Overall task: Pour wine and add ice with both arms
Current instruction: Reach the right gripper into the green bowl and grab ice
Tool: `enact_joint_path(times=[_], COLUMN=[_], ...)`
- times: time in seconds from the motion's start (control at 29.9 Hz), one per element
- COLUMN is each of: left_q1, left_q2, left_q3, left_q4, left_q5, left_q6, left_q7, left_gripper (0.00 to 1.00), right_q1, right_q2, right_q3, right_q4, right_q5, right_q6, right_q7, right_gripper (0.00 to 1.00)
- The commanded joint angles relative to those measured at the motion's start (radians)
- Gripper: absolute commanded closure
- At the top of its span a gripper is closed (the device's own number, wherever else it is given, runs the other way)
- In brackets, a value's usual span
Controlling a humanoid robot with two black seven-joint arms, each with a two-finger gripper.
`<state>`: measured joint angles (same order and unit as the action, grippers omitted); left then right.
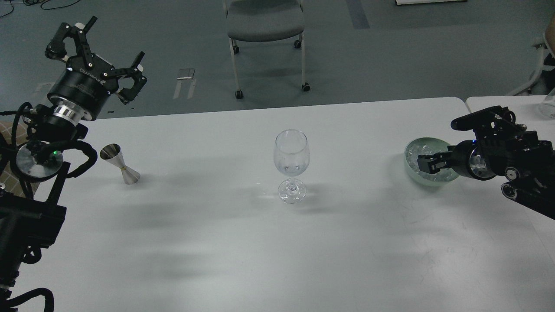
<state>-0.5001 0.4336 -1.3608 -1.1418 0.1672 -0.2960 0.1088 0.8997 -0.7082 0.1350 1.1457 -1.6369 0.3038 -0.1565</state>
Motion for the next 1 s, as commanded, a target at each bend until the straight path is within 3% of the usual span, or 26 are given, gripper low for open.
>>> enact_joint_path(times=[0.0, 0.43, 0.97], left_q1=[0.002, 0.002, 0.008], left_q2=[0.001, 0.004, 0.001], left_q3=[0.000, 0.000, 0.000], left_q4=[0.001, 0.002, 0.005], left_q5=[0.000, 0.002, 0.005], left_q6=[0.000, 0.002, 0.012], left_q7=[0.000, -0.001, -0.003], left_gripper=[0.02, 0.02, 0.02], right_q1=[-0.011, -0.010, -0.004], right_q2=[0.001, -0.001, 0.019], right_q3=[0.000, 0.000, 0.005], right_q4=[-0.001, -0.011, -0.032], right_q5=[-0.001, -0.003, -0.001], right_q6=[0.000, 0.000, -0.002], right_q7=[-0.001, -0.011, -0.011], right_gripper=[0.32, 0.60, 0.66])
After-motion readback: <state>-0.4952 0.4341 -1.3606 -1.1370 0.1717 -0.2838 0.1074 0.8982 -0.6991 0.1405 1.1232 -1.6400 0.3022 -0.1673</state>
